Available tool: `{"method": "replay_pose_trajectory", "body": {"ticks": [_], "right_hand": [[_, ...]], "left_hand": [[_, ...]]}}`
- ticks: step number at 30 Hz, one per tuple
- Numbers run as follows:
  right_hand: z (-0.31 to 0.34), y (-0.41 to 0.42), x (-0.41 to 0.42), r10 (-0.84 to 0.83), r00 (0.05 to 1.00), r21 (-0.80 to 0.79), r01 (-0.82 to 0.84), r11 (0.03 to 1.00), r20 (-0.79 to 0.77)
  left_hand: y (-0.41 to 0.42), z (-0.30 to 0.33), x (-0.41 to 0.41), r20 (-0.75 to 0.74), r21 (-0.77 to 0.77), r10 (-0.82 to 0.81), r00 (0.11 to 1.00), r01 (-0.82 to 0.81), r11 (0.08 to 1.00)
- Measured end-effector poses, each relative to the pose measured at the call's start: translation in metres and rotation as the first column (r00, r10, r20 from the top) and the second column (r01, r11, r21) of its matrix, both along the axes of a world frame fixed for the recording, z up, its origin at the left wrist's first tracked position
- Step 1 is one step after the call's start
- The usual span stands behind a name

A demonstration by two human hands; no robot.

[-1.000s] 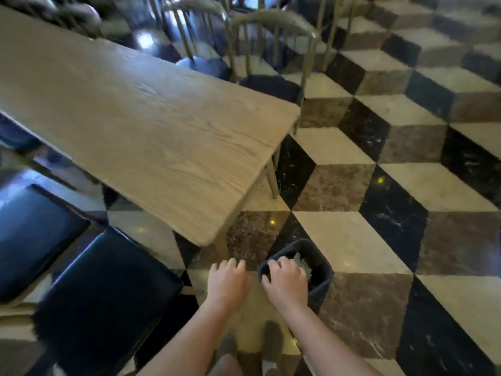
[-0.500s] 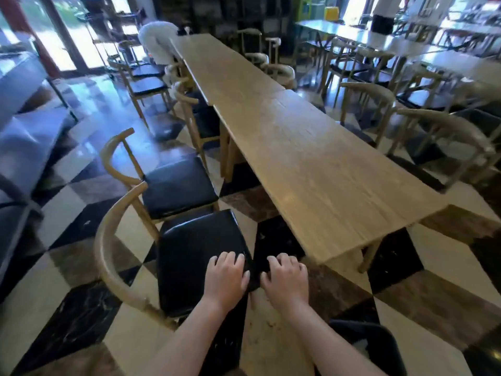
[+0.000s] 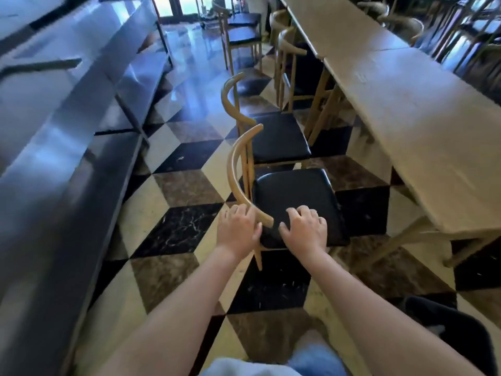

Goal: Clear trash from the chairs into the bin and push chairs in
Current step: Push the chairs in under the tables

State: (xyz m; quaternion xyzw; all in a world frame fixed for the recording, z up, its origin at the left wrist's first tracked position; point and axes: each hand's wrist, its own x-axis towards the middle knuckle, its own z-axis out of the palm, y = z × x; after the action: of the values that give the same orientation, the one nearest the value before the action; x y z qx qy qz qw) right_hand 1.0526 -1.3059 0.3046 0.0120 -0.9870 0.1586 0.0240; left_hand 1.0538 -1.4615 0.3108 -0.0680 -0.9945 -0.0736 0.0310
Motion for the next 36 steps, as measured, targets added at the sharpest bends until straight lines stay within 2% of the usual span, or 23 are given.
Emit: {"method": "replay_pose_trajectory", "body": {"ticks": [10, 20, 27, 32, 36], "right_hand": [[0.013, -0.091, -0.064, 0.137, 0.990, -0.028, -0.137, 0.990, 0.010], [0.013, -0.176, -0.215, 0.146, 0.989, -0.091, -0.149, 0.985, -0.036], [0.014, -0.225, -0.319, 0.161, 0.986, -0.036, -0.163, 0.986, -0.053], [-0.001, -0.260, -0.390, 0.103, 0.994, 0.005, -0.103, 0.995, -0.036], [0.000, -0.293, -0.448, -0.037, 0.999, 0.037, 0.038, 0.999, -0.025]], "left_hand": [[-0.095, 0.002, -0.039, -0.010, 0.034, 0.130, 0.991, -0.130, 0.991], [-0.186, 0.018, -0.183, -0.019, -0.061, 0.141, 0.990, -0.142, 0.988], [-0.236, 0.015, -0.281, -0.011, -0.030, 0.150, 0.989, -0.150, 0.988], [-0.273, 0.002, -0.365, -0.003, 0.003, 0.071, 0.997, -0.071, 0.997], [-0.323, 0.006, -0.443, -0.016, -0.041, -0.061, 0.998, 0.060, 0.997]]}}
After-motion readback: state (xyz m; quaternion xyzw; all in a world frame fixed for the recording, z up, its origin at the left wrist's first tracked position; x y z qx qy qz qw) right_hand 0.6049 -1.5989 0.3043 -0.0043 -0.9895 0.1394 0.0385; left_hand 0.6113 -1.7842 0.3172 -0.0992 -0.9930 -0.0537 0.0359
